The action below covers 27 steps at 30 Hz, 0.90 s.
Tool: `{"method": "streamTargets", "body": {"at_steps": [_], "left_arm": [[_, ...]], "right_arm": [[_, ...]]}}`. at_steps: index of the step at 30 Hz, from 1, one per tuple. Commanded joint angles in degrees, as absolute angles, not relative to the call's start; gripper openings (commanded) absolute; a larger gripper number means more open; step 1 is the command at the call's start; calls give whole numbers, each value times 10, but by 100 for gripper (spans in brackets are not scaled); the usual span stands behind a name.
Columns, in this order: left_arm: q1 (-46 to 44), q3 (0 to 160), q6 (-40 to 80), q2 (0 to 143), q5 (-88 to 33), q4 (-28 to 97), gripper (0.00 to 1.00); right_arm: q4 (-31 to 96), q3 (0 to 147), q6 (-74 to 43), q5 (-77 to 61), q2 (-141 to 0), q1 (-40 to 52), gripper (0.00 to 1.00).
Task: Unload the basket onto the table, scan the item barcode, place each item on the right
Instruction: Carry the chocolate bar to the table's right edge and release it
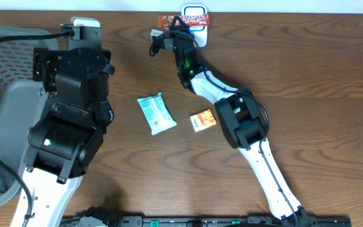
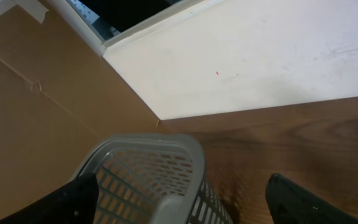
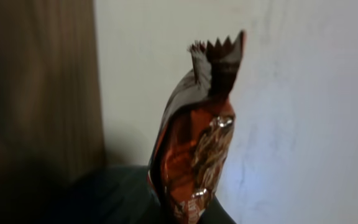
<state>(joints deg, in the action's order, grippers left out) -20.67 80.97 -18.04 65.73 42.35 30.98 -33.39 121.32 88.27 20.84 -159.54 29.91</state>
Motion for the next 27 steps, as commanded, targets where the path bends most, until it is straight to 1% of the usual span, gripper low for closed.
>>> {"method": "streamTargets", "body": {"at_steps": [1,3,7,10,14,16,18,21,23,27], "left_arm": [[-204,807,-184,651,427,307,86],[-204,807,-184,650,427,307,86],[-204,807,-197,650,427,306,86],[-204,807,-217,648,427,305,86],[-204,807,-229,637,427,297,86],[-204,807,-229,628,427,285,86],[-204,807,-228,616,426,274,86],[-204,807,-224,601,425,260,86],[-204,807,-215,590,424,255,86],[-204,807,-173,576,424,246,86]], "right_arm": [[-324,1217,901,216,-1604,302,1],[-329,1217,933,225,-1600,304,1],[-326,1217,924,271,-1562,319,1],[-264,1217,900,327,-1506,330,1],[-5,1217,808,396,-1400,332,1],[125,1217,727,420,-1349,320,1],[227,1217,639,435,-1308,294,1],[344,1217,516,434,-1269,244,1],[415,1217,436,432,-1259,194,1],[529,1217,328,378,-1268,86,1]]}}
